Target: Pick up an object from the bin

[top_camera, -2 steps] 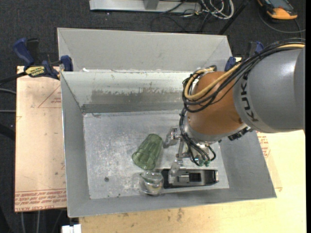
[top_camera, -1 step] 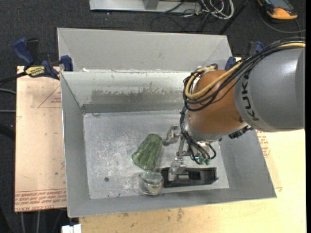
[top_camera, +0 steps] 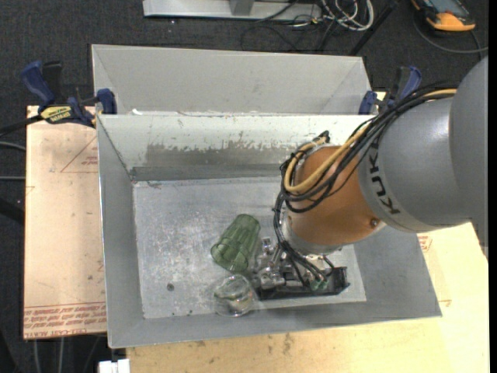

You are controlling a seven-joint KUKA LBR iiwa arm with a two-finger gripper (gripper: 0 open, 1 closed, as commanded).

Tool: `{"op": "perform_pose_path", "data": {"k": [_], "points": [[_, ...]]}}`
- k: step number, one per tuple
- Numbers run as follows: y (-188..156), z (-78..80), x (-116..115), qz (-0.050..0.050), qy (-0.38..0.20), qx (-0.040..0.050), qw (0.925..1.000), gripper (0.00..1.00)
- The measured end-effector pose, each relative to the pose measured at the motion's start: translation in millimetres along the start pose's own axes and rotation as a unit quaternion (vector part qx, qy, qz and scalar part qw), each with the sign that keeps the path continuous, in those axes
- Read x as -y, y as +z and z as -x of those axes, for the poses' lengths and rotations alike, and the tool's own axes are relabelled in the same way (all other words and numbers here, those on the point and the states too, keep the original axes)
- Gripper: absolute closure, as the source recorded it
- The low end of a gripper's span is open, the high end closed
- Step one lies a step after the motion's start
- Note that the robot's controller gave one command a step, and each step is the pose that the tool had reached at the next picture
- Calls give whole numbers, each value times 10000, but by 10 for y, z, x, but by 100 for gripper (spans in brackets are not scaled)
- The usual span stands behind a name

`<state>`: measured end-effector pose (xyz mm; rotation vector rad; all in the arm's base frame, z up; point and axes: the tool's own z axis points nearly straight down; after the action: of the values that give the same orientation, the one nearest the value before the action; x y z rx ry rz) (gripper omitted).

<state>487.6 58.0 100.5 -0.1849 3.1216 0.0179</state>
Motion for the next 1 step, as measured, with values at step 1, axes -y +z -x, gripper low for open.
{"op": "perform_pose_path", "data": {"k": [1], "points": [[11, -10, 16, -14, 4, -15, 10000, 100]]}}
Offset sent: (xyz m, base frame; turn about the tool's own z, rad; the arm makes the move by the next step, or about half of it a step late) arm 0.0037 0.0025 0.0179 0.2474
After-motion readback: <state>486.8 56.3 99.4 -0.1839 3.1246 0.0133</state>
